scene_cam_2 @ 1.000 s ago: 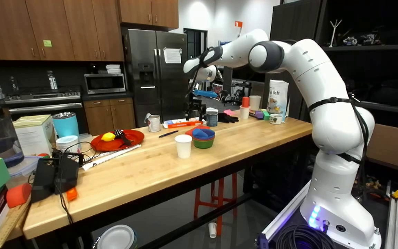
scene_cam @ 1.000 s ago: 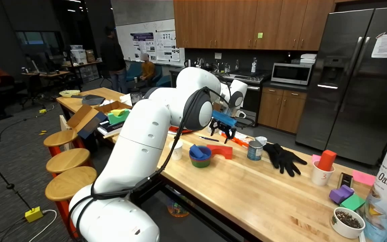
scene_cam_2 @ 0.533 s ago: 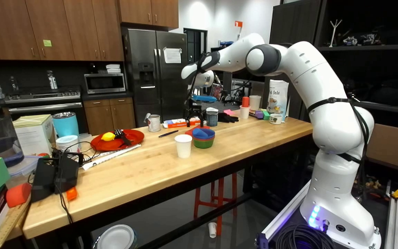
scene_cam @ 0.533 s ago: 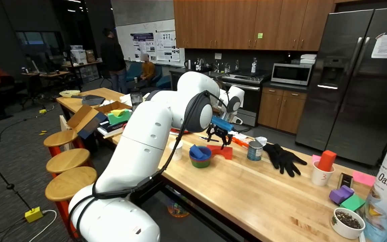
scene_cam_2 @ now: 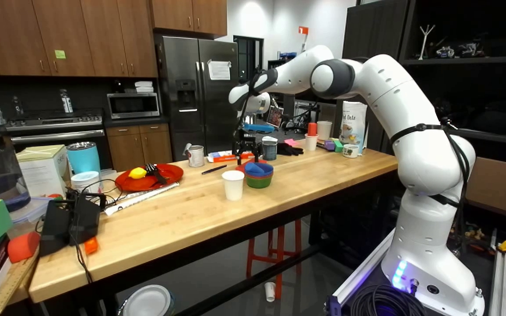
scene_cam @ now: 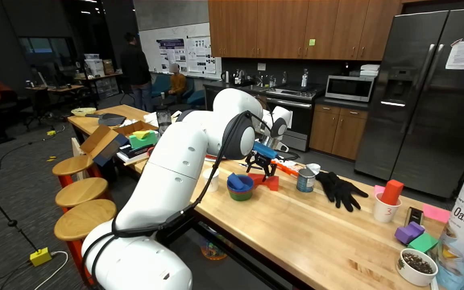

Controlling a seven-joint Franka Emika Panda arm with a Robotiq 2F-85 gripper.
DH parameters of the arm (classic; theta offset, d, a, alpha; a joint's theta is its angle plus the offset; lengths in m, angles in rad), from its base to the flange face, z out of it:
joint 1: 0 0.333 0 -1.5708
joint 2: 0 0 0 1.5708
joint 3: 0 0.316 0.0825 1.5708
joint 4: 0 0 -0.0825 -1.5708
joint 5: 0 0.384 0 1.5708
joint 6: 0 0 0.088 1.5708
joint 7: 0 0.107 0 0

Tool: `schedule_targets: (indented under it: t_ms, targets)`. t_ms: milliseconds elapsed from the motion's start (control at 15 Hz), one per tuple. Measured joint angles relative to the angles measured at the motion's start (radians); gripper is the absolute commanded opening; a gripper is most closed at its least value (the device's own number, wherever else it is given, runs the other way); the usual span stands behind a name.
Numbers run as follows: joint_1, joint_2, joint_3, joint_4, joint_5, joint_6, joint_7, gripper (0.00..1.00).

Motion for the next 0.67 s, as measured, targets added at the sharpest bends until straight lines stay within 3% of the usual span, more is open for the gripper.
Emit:
schedule_targets:
  t_ms: [67,467,667]
  targets:
    - [0.0,0.005,0.0,0.007,0.0,-0.006,0.0,0.7]
    - [0.0,0.026,0.005,0.041,0.008,-0.027,0.0,0.22]
    - [0.0,0.029,0.007,0.055,0.009,-0.036,0.0,0.06]
